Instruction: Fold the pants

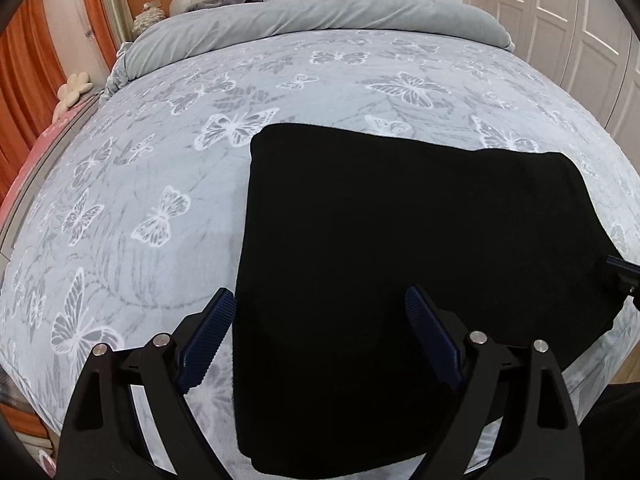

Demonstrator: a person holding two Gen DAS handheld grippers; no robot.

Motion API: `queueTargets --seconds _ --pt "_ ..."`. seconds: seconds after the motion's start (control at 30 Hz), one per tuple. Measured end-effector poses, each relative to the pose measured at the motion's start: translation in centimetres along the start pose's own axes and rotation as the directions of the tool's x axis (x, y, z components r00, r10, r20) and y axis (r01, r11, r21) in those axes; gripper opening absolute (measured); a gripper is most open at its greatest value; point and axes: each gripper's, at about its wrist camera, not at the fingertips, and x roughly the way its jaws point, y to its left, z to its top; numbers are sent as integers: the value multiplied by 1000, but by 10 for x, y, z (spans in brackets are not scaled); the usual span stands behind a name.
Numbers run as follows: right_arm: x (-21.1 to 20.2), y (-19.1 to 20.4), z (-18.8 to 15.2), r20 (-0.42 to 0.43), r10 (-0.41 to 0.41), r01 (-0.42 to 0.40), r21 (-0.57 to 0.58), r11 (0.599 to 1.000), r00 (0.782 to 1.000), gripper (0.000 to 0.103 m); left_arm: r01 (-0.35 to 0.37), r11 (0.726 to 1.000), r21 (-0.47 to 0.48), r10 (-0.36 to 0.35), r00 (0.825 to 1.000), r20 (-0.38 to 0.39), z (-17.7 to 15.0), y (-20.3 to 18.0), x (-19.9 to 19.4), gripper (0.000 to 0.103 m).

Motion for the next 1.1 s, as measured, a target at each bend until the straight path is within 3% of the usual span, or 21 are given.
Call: queueTargets --seconds 0.1,0.17,0.2,0.23,0.27,0.3,0.4,0.47,0.57,0.67,0.8,0.93,0.97,1.0,1.03,1.07,1.1 --pt "5 -1 3 -13 3 -3 0 1000 1000 5 -5 1000 7 5 1000 -2 -4 1 -1 89" --pt "-9 -5 7 35 33 -34 25 999 999 10 12 1000 3 -12 1000 -6 -5 7 -6 89" --pt "-14 -10 8 57 28 -30 42 999 998 26 43 999 -9 -43 999 -12 -5 13 -9 89" --pt "-21 -16 9 83 7 -12 70 997 997 51 83 996 -31 -84 996 -20 -5 20 -11 91" --pt "-24 -22 9 96 -10 1 95 995 995 59 146 987 -71 -149 988 -36 -5 31 -13 95" --pt "-27 -30 9 107 -31 16 133 991 994 61 201 973 -112 -207 977 -51 -6 42 -13 95" --pt "-21 -42 7 58 23 -33 180 983 998 61 289 932 -220 -314 946 -87 -11 66 -5 95" --pt "-10 -44 4 20 84 -87 205 975 996 61 308 908 -282 -354 927 -128 -16 75 9 95" --pt "14 -39 1 -70 106 -88 216 972 992 62 342 875 -343 -424 883 -201 -25 73 30 95" --pt "19 -37 2 -87 112 -91 219 972 990 66 349 877 -330 -424 886 -189 -24 66 30 91" --pt "4 -46 -5 -66 189 -167 257 952 980 66 379 859 -343 -456 871 -181 -25 64 28 90" --pt "-6 -24 -25 -64 154 -146 126 981 986 66 365 880 -304 -430 885 -181 -28 57 25 90" --pt "-4 -21 -27 -62 128 -121 105 987 990 63 361 885 -295 -422 889 -179 -28 55 24 90" --pt "1 -17 -27 -57 96 -90 95 991 994 47 356 891 -280 -412 894 -175 -28 52 24 89" --pt "4 -17 -25 -56 82 -77 89 993 995 28 362 891 -272 -415 893 -172 -28 50 23 76" --pt "5 -15 -22 -53 79 -75 85 994 995 26 372 893 -255 -420 891 -171 -26 46 21 66" --pt "2 -14 -21 -45 82 -78 79 994 996 23 359 903 -237 -401 901 -163 -23 44 16 58"
